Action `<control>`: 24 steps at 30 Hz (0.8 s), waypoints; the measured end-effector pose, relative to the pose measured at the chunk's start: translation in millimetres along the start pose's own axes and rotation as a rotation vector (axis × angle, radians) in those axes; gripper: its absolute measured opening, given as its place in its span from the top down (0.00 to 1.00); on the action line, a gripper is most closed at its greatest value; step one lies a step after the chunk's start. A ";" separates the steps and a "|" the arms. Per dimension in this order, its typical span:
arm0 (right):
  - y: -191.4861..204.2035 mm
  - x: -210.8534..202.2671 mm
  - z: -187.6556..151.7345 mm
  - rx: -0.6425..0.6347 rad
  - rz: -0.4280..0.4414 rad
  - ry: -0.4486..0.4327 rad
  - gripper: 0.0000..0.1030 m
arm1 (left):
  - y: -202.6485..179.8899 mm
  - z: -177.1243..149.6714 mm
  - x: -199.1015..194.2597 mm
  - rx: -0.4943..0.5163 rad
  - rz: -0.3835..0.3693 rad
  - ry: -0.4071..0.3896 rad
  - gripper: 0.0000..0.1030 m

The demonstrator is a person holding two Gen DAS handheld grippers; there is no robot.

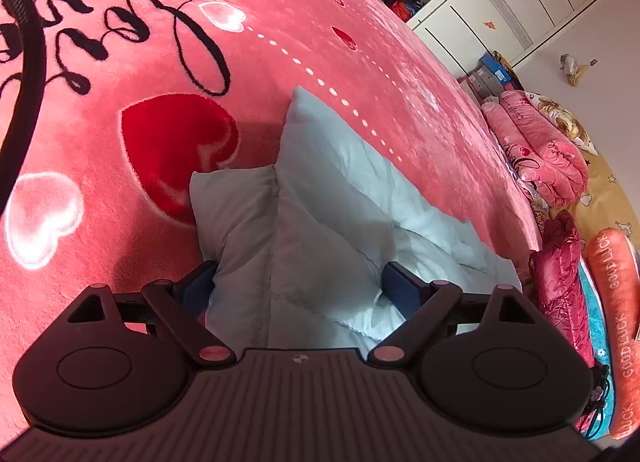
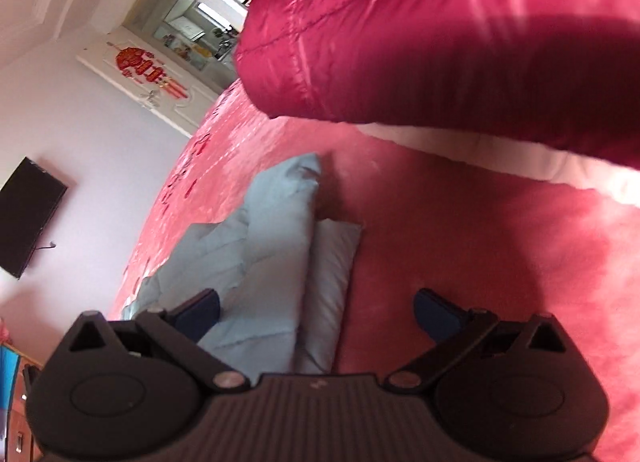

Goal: Fold large clothes

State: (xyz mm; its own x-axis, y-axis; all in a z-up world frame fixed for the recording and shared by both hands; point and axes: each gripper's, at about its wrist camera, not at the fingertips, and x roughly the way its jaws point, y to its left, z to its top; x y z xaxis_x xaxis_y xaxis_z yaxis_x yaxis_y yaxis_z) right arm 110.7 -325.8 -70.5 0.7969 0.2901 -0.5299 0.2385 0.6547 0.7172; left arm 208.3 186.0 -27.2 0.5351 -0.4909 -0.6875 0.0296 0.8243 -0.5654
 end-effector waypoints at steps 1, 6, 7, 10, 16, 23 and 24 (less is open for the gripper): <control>0.1 2.0 -0.3 0.002 0.013 0.001 0.00 | 0.3 0.0 0.0 0.001 -0.005 0.002 0.00; -1.9 7.0 0.5 0.036 0.091 -0.003 0.00 | -0.7 -0.9 2.4 -0.003 -0.026 0.007 0.00; -1.7 10.1 1.3 0.041 0.114 0.005 0.00 | -0.7 -1.3 2.7 -0.003 -0.032 0.008 0.00; 4.2 15.1 0.1 0.018 0.146 0.023 0.00 | -1.9 -2.0 2.7 0.003 -0.050 0.013 0.00; 18.4 32.2 -2.2 -0.023 0.205 0.060 0.00 | -3.8 -4.7 1.7 0.019 -0.086 0.021 0.00; 23.0 38.9 -4.2 0.002 0.255 0.059 0.00 | -6.4 -8.1 2.3 0.034 -0.139 0.032 0.00; 22.0 38.9 -4.4 0.009 0.261 0.057 0.00 | -7.3 -8.6 2.4 0.041 -0.138 0.032 0.00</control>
State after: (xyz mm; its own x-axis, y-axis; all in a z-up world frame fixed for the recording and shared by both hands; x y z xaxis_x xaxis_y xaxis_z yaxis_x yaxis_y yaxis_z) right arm 144.4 -297.0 -77.3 0.7993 0.4878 -0.3509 0.0338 0.5465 0.8368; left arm 202.0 176.4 -28.6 0.4962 -0.6084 -0.6194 0.1356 0.7590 -0.6368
